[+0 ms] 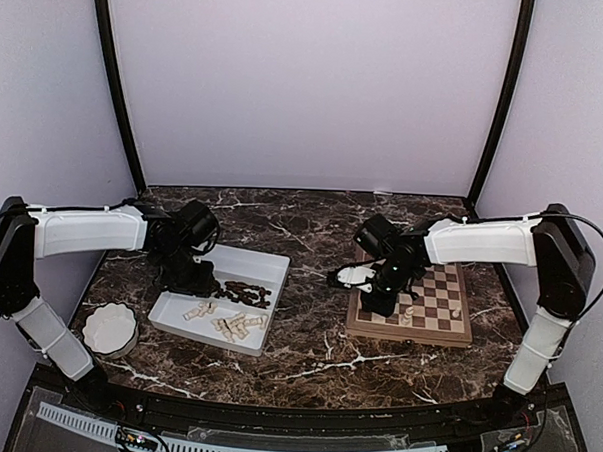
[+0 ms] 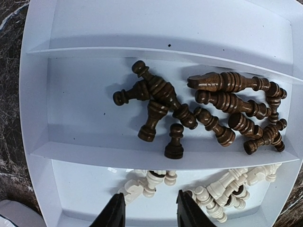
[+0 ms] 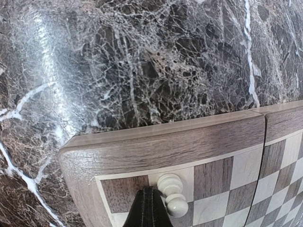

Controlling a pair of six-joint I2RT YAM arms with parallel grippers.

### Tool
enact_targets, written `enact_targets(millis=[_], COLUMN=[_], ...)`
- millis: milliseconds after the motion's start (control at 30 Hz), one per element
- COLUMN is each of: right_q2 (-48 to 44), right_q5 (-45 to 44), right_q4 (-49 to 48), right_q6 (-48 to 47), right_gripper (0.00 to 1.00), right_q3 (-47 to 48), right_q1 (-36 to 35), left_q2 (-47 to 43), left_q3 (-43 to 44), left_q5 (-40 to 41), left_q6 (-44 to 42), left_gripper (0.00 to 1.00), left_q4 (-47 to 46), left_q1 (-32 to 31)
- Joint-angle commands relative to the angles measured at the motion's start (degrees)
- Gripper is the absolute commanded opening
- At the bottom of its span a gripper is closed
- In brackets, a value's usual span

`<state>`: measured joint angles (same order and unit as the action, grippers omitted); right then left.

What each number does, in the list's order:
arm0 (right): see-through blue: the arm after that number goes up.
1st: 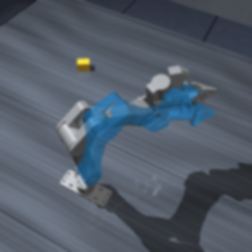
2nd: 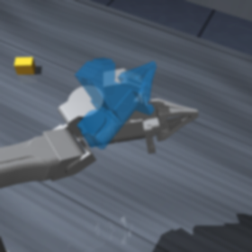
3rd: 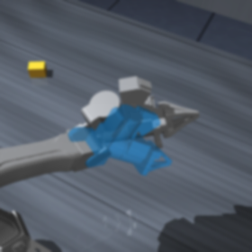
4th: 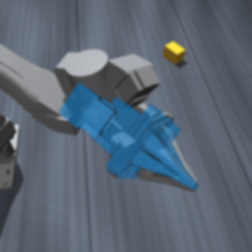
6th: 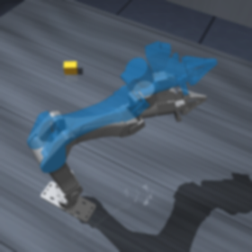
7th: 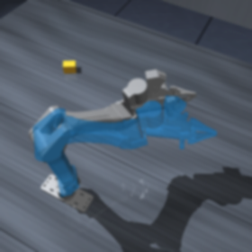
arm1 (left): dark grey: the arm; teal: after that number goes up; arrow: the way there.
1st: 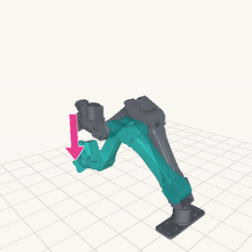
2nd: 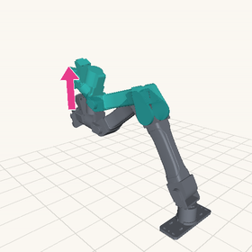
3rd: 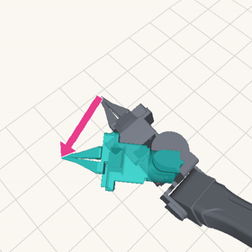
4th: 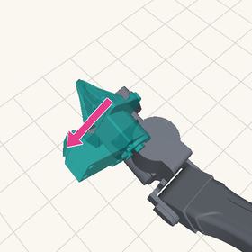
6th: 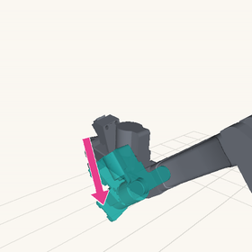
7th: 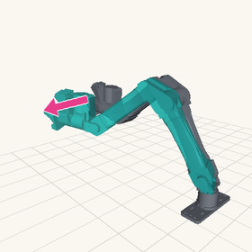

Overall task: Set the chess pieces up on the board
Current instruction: Adjust the pawn at a2, then pick up the pawn from the storage box.

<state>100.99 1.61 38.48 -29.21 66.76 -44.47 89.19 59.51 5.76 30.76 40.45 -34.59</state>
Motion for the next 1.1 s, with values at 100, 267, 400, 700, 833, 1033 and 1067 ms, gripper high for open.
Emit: enact_targets(millis=[100,267,400,700,833,1033,1067], right_q2=[0.74,-2.31,-8.09,-14.65,-16.94,-17.83,-17.92], right_q5=[-2.73,4.62,13.06,17.49,18.34,18.08,18.03], right_q4=[-1.57,2.96,9.1,12.58,11.18,10.7,10.59], right_q6=[1.28,-0.77,-3.78,-4.38,-3.33,-3.18,-3.2], right_gripper=[0.0,0.01,0.13,0.2,0.19,0.19,0.19], right_q3=[0.96,1.85,3.59,2.61,0.93,-0.52,-0.64], right_q1=[-0.36,-0.33,-0.31,5.84,8.46,9.4,9.4], left_q2=[-1.56,-2.25,-3.11,1.45,3.56,6.65,6.81], left_q3=[-1.0,-0.44,-0.67,-2.8,-2.7,-1.38,-1.38], left_q5=[-1.1,-1.48,-0.66,-3.41,-2.3,-2.67,-2.76], left_q6=[0.11,0.26,0.27,-0.61,-1.96,-3.06,-3.12], left_gripper=[0.4,0.4,0.4,0.38,0.39,0.33,0.32], left_q4=[-0.46,0.33,0.8,-1.88,-3.49,-3.6,-3.81], left_q1=[0.4,0.4,0.4,0.4,0.4,0.4,0.4])
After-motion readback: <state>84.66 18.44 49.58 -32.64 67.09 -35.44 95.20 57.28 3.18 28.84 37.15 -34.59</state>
